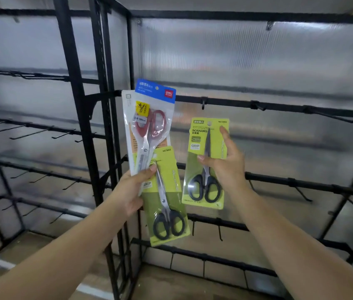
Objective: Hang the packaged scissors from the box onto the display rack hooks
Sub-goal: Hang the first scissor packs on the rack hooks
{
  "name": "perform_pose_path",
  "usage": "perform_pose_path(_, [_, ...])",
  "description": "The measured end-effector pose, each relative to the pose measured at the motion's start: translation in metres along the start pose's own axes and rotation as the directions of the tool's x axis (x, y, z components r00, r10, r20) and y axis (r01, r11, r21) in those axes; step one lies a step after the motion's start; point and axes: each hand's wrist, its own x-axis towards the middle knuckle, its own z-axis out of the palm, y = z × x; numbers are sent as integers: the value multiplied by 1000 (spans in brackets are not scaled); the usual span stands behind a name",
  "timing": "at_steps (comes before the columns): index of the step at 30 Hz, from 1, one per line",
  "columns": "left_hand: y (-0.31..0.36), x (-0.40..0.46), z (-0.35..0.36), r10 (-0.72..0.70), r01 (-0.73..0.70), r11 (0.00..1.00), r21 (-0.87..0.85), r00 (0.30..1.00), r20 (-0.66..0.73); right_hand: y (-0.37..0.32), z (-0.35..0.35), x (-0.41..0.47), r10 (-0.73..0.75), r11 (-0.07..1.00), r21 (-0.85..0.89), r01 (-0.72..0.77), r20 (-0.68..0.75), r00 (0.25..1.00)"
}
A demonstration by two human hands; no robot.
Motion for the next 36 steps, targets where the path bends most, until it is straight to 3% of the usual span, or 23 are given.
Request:
perform_pose_path(6, [19, 9, -2, 45, -45, 999, 2, 999, 30, -28, 10, 36, -77, 995, -59, 76, -12, 997])
perform_pose_path(17, [27, 45, -22, -14, 16, 1000, -12, 989, 146, -5, 19, 48, -31, 978, -207, 17, -63, 998])
perform_pose_path(24, [33, 65, -34, -10, 13, 1000, -13, 984, 176, -3, 35, 87, 62, 892, -440, -103, -105, 993])
perform_pose_path(29, [44, 84, -28, 27, -30, 999, 16, 990, 139, -3, 45, 134, 119, 757, -639, -139, -74, 990])
perform_pose_path(33, [46, 93, -21, 36, -37, 999, 3, 993, 115, 3, 50, 159, 250, 694, -689, -207, -38, 967])
perform_pose_path(35, [45, 92, -19, 43, -43, 999, -10, 993, 106, 4, 51, 156, 218, 690, -693, -210, -78, 973])
perform_pose_path(36, [44, 92, -18, 47, -46, 999, -15, 994, 100, 4, 51, 147, 158, 751, -634, -182, -96, 983])
